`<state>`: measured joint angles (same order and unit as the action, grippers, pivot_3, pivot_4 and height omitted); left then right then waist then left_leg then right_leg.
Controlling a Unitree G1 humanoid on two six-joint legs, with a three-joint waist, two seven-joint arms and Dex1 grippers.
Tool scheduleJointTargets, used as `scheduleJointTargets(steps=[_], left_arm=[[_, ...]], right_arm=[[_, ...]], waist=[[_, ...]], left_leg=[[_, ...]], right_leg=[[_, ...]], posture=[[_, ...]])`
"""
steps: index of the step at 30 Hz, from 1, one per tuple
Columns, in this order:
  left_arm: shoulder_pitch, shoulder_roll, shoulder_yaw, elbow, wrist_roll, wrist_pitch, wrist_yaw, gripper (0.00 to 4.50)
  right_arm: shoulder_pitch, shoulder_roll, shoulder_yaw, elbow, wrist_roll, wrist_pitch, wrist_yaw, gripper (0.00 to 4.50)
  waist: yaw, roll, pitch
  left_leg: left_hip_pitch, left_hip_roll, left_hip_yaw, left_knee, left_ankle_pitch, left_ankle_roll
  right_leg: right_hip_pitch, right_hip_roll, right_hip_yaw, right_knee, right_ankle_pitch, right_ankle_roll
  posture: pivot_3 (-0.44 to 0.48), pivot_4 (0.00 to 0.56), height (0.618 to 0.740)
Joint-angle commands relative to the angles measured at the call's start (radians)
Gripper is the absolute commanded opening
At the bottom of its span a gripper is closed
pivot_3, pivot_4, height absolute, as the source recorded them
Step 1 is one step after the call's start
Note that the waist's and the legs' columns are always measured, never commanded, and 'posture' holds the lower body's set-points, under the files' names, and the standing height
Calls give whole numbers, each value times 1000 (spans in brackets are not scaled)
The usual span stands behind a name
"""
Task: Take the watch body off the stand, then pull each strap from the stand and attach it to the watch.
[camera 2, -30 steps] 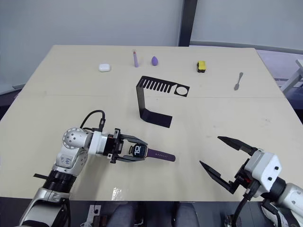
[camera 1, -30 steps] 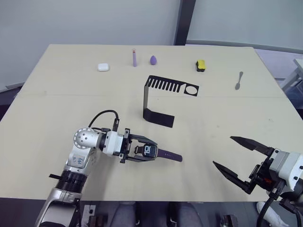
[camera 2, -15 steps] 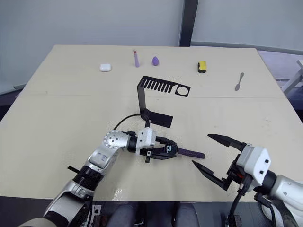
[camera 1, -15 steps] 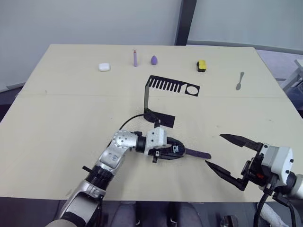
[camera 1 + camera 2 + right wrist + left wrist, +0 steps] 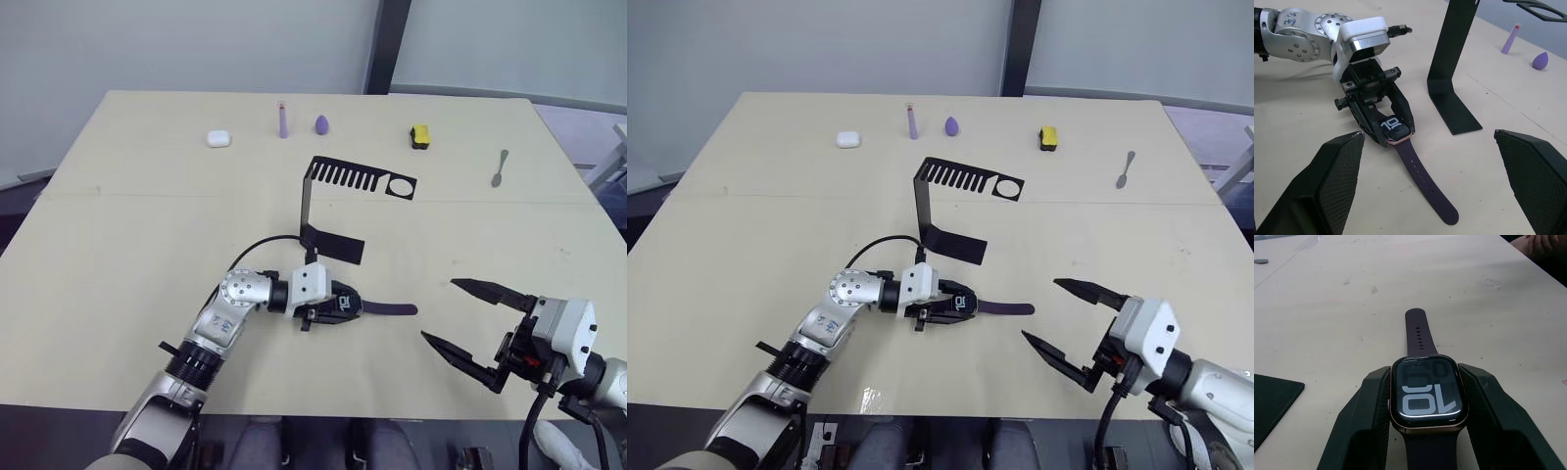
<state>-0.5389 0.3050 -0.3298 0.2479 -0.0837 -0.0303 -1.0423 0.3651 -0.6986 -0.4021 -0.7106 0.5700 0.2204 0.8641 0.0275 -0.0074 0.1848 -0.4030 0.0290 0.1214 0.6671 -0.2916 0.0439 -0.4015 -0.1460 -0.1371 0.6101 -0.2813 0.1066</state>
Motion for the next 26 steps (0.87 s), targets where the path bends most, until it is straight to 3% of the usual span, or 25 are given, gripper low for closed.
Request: scheduleJointTargets(steps=[1, 3, 4, 8, 13, 19, 26], left_arm=[[-6, 24, 50, -18, -50, -65, -36, 3360], [26, 75, 110, -43, -108, -94, -82, 4280], [41, 94, 134, -53, -136, -99, -100, 4407], [136, 245, 276, -92, -221, -98, -146, 4407], [287, 434, 496, -133, -223, -68, -53, 4407], [470, 504, 672, -186, -241, -35, 17, 4407], [506, 489, 680, -218, -238, -25, 62, 4407]], right_arm=[[2, -21, -22, 17, 1, -19, 34, 4500], [8, -34, -52, 47, 3, -26, 56, 4500], [11, -40, -64, 61, 4, -31, 65, 4500], [37, -57, -145, 149, 12, -63, 125, 4500], [41, -125, -259, 304, -20, -123, 219, 4500], [-20, -196, -285, 430, -58, -174, 272, 4500], [-147, -211, -180, 476, -74, -164, 267, 4500]], waist=[[-1, 0, 0], [-4, 0, 0], [-6, 0, 0], [-8, 0, 0], [-5, 0, 0], [-5, 0, 0], [-3, 1, 0]], left_leg=[[0, 0, 0, 0, 0, 0], [0, 0, 0, 0, 0, 0], [0, 0, 0, 0, 0, 0], [1, 2, 0, -1, 0, -2], [1, 1, 1, 0, -1, 0], [1, 1, 0, -1, -3, 0], [1, 3, 0, -1, -5, -7]], right_leg=[[0, 0, 0, 0, 0, 0], [0, 0, 0, 0, 0, 0], [0, 0, 0, 0, 0, 0], [0, 0, 0, 1, 0, -1], [0, -1, 1, 0, 0, -1], [0, -4, 5, -3, 0, -1], [0, -4, 5, -2, -1, -2]], posture=[[0, 150, 740], [0, 150, 740], [0, 150, 740], [0, 150, 740], [0, 150, 740], [0, 150, 740], [0, 150, 740]])
